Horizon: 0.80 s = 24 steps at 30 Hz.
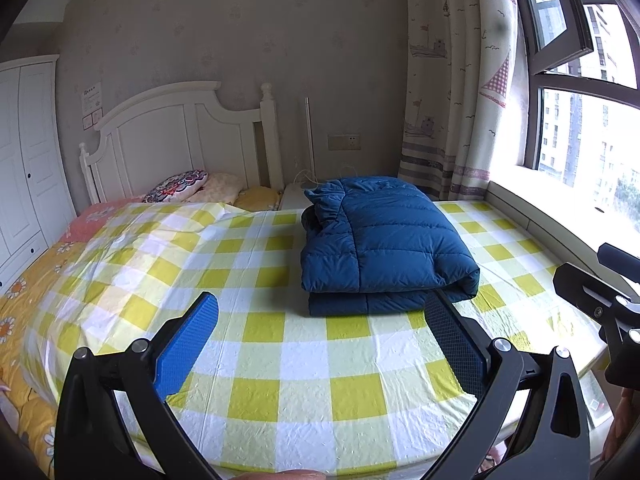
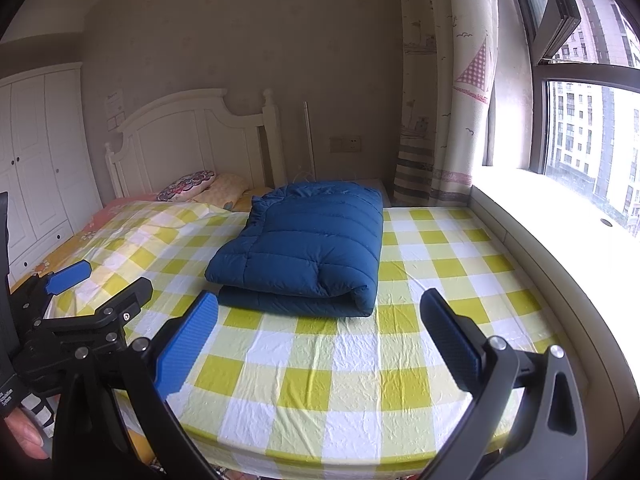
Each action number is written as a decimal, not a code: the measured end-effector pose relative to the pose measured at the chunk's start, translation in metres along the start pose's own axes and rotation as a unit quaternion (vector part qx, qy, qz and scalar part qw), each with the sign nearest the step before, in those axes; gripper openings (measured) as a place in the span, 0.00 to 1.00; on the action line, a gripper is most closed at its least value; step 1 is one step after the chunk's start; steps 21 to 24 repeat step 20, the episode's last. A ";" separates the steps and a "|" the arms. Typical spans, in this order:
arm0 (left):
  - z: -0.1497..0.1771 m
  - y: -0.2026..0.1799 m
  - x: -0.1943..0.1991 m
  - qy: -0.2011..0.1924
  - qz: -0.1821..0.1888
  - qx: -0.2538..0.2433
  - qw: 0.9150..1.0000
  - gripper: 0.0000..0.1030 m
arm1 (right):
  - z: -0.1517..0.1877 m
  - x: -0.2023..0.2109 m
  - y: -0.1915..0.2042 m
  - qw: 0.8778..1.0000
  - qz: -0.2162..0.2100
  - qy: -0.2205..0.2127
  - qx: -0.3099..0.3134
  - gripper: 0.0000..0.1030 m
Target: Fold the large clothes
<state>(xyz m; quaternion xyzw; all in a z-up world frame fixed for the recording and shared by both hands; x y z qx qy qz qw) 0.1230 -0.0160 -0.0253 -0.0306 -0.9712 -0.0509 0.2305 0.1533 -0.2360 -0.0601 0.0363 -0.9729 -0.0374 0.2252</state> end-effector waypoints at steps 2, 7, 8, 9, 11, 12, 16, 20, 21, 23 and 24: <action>-0.002 -0.001 0.001 -0.005 -0.004 -0.005 1.000 0.96 | 0.000 -0.001 0.001 1.000 -0.001 0.001 0.001 0.97; -0.003 -0.004 0.000 -0.012 -0.015 -0.015 1.000 0.96 | 0.001 -0.002 0.001 1.000 -0.001 0.004 0.001 0.97; -0.002 -0.005 -0.003 -0.011 -0.015 -0.015 1.000 0.96 | 0.001 -0.003 0.000 1.000 -0.001 0.006 0.001 0.97; -0.001 -0.006 -0.006 -0.005 -0.009 -0.012 1.000 0.96 | 0.002 -0.004 -0.001 1.000 -0.001 0.008 0.001 0.97; 0.005 -0.009 -0.019 0.022 0.014 -0.009 1.000 0.96 | 0.004 -0.009 -0.005 1.000 0.001 0.014 0.001 0.97; 0.009 -0.009 -0.027 0.033 0.017 -0.008 0.999 0.96 | 0.006 -0.012 -0.007 1.000 0.002 0.018 0.000 0.97; 0.027 -0.006 -0.064 0.082 0.013 -0.028 0.996 0.96 | 0.018 -0.033 -0.016 0.999 0.009 0.046 -0.001 0.97; 0.044 0.031 -0.111 0.131 -0.024 -0.036 0.990 0.96 | 0.034 -0.064 -0.041 0.996 0.038 0.084 0.017 0.97; 0.044 0.031 -0.111 0.131 -0.024 -0.036 0.990 0.96 | 0.034 -0.064 -0.041 0.996 0.038 0.084 0.017 0.97; 0.044 0.031 -0.111 0.131 -0.024 -0.036 0.990 0.96 | 0.034 -0.064 -0.041 0.996 0.038 0.084 0.017 0.97; 0.044 0.031 -0.111 0.131 -0.024 -0.036 0.990 0.96 | 0.034 -0.064 -0.041 0.996 0.038 0.084 0.017 0.97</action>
Point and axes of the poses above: each gripper's, at about its wrist camera, not at the fingertips, and x roughly against the way its jaws point, y to its left, z to its underside, the point moved 6 cm from there along -x, roughly the way its jaws point, and after that the axes turned 1 degree about -y, right-handed, at the moved point
